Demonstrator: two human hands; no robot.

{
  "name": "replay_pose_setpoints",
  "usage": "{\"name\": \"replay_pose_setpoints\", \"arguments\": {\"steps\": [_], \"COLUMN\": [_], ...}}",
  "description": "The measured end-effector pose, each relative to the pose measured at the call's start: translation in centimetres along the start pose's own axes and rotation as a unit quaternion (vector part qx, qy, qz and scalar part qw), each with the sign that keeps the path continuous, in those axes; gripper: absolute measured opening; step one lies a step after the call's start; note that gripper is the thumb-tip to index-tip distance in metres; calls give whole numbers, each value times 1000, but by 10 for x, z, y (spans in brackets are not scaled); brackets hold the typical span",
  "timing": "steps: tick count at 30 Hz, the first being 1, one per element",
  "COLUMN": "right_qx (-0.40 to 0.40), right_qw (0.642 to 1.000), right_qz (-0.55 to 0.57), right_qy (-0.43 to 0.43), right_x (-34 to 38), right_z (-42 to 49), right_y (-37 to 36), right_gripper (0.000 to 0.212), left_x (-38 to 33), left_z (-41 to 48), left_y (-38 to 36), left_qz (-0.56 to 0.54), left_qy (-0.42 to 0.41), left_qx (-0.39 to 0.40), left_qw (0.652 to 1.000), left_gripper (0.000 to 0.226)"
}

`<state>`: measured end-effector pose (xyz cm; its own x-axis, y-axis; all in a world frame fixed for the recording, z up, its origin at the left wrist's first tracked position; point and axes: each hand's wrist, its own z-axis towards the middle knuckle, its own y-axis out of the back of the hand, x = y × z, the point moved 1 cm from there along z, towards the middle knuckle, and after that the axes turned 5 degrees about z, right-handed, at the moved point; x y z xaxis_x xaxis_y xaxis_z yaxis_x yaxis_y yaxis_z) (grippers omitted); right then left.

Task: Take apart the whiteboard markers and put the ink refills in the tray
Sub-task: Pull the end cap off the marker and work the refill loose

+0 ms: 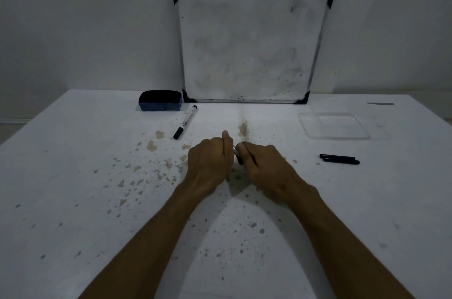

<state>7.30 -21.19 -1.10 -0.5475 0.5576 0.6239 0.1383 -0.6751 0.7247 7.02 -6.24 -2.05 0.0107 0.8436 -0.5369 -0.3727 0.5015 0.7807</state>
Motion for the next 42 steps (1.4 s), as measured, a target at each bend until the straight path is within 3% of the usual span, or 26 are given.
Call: {"name": "replay_pose_setpoints", "arguments": {"steps": [3, 5, 7, 10, 15, 21, 24, 26, 30, 34, 36, 38, 40, 42], "right_qx": [-77, -129, -128, -107, -95, -116, -133, -131, -128, -271, -342, -270, -142, -117], "right_qw": [988, 983, 988, 993, 992, 985, 983, 984, 982, 956, 934, 957, 975, 967], "right_qz": [-123, -122, -78, -46, -76, -116, -118, -105, -96, -85, -42, 68, 171, 214], "right_qy": [49, 46, 37, 19, 36, 46, 51, 65, 95, 76, 94, 84, -3, -68], "right_x": [-13, -19, -20, -22, -32, -39, -39, -38, -37, -20, -8, -3, -1, -3], "right_z": [7, 5, 1, 1, 6, 10, 10, 10, 8, 10, 8, 5, 1, 0], "right_y": [9, 16, 11, -1, -9, -14, -12, -11, -10, -1, 9, 14, 10, 2], "right_gripper": [32, 26, 24, 27, 32, 34, 37, 36, 34, 45, 30, 17, 25, 34], "left_x": [17, 31, 28, 28, 52, 54, 38, 22, 13, 12, 9, 6, 4, 4], "left_z": [12, 12, 5, 9, 20, 18, 12, 4, -2, 0, -2, -3, -3, -2], "left_y": [15, 21, 19, 2, -4, -5, 3, 8, 4, 6, 6, 4, 2, 1], "left_qz": [9, -33, -66, 16, 108, 81, -5, -101, -178, -276, -341, -399, -448, -481], "left_qy": [130, 159, 129, 37, 37, 24, -25, -42, -41, 47, 107, 150, 169, 172], "left_qx": [-49, -55, -25, -33, -24, -32, -72, -33, -5, -18, -30, -14, 19, 43], "left_qw": [990, 985, 989, 999, 993, 996, 997, 993, 983, 960, 933, 904, 878, 859], "left_gripper": [66, 61, 54, 46, 37, 36, 35, 31, 22, 25, 25, 27, 31, 33]}}
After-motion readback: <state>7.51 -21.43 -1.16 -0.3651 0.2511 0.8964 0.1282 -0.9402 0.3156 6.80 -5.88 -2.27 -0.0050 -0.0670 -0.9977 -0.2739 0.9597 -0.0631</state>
